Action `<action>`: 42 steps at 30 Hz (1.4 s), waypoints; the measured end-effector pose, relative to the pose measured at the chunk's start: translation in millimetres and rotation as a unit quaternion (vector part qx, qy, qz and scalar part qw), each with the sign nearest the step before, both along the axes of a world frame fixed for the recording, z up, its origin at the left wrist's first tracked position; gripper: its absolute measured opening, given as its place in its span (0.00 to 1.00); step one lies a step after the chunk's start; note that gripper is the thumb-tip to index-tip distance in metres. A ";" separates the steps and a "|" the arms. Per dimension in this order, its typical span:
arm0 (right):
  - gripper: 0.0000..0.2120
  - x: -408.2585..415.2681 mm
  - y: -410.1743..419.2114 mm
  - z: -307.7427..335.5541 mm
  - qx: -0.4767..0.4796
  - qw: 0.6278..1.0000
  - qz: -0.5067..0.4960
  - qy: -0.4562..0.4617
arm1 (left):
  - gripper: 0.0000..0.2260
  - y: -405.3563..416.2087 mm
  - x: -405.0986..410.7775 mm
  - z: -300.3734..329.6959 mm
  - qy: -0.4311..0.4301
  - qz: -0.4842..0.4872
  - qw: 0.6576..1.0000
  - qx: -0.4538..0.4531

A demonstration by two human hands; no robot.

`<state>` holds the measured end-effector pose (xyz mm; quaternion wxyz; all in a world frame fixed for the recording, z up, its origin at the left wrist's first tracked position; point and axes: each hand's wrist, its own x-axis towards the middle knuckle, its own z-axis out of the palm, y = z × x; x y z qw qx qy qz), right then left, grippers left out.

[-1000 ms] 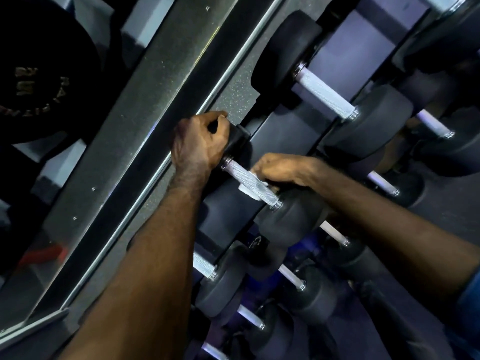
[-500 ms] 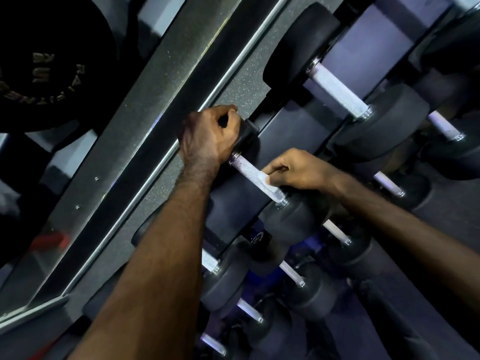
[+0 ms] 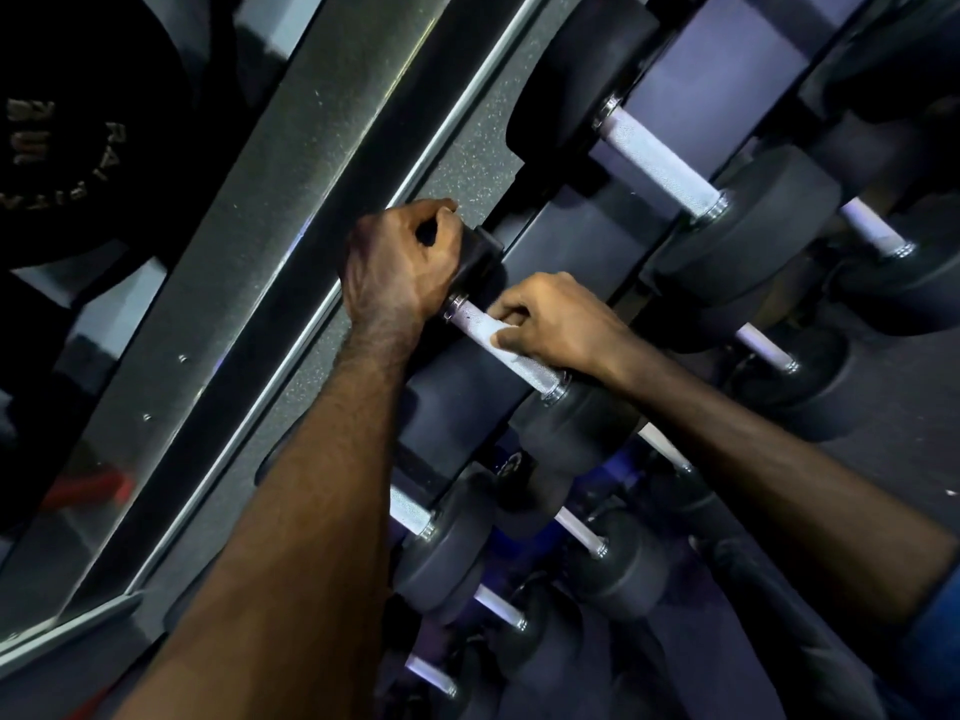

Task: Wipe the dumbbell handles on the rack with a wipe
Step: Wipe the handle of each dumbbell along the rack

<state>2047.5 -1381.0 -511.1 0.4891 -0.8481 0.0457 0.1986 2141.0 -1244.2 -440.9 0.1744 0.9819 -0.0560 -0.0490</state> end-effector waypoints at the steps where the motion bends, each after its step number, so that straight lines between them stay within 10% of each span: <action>1: 0.11 5.7 2.4 2.4 0.004 1.000 -0.002 -0.011 | 0.14 -0.4 0.3 0.0 0.001 -0.005 1.000 0.001; 18: 0.19 -0.2 18.8 -28.3 0.189 0.938 0.044 0.288 | 0.15 2.0 1.9 -2.3 0.012 -0.011 1.000 0.004; 24: 0.08 24.3 46.1 -15.6 0.126 0.970 -0.084 0.188 | 0.17 5.0 3.5 -5.5 0.006 -0.011 1.000 0.002; 42: 0.08 -2.7 25.3 -16.4 0.009 0.981 0.005 0.192 | 0.16 4.0 3.0 -4.0 0.013 0.001 1.000 0.003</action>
